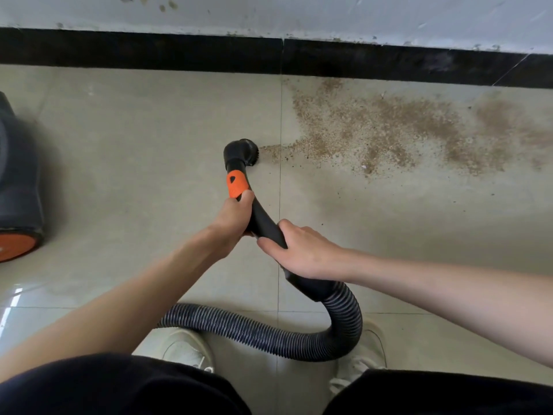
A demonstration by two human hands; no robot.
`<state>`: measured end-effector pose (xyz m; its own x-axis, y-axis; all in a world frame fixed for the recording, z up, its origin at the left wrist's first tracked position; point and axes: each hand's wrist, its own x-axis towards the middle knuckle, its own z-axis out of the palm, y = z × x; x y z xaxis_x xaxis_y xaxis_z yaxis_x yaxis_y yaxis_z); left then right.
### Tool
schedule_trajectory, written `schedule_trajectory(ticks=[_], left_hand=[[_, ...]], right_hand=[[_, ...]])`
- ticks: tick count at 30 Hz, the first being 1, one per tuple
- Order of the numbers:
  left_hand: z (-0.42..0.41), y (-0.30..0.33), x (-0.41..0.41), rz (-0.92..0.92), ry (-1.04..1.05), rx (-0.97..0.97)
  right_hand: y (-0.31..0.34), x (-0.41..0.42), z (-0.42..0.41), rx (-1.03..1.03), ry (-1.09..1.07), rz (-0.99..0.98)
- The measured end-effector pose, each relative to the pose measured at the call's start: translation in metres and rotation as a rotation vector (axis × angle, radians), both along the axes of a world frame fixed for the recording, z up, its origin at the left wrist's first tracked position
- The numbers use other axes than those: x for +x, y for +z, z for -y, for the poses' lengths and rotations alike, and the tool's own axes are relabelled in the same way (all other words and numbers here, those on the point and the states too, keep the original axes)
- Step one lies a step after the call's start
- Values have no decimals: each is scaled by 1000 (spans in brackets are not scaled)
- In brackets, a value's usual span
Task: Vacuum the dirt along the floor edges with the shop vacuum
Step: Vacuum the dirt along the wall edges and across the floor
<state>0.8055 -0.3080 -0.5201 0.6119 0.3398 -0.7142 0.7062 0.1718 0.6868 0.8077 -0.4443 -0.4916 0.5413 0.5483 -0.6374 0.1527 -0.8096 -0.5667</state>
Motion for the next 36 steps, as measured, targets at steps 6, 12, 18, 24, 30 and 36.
schedule_trajectory(ticks=[6, 12, 18, 24, 30, 36], left_hand=[[15, -5, -9, 15, -88, -27], [27, -2, 24, 42, -62, -19], [55, -3, 11, 45, -154, -17], [66, -8, 43, 108, -173, -4], [51, -14, 88, 104, -180, 4], [36, -14, 126, 124, -85, 49]], right_hand=[[3, -12, 14, -19, -16, -10], [5, 21, 23, -39, -30, 81], [8, -1, 52, -46, -120, -3], [-3, 24, 63, -7, -182, 42], [-17, 68, 48, 24, -174, 135], [-16, 113, 24, 89, -203, 122]])
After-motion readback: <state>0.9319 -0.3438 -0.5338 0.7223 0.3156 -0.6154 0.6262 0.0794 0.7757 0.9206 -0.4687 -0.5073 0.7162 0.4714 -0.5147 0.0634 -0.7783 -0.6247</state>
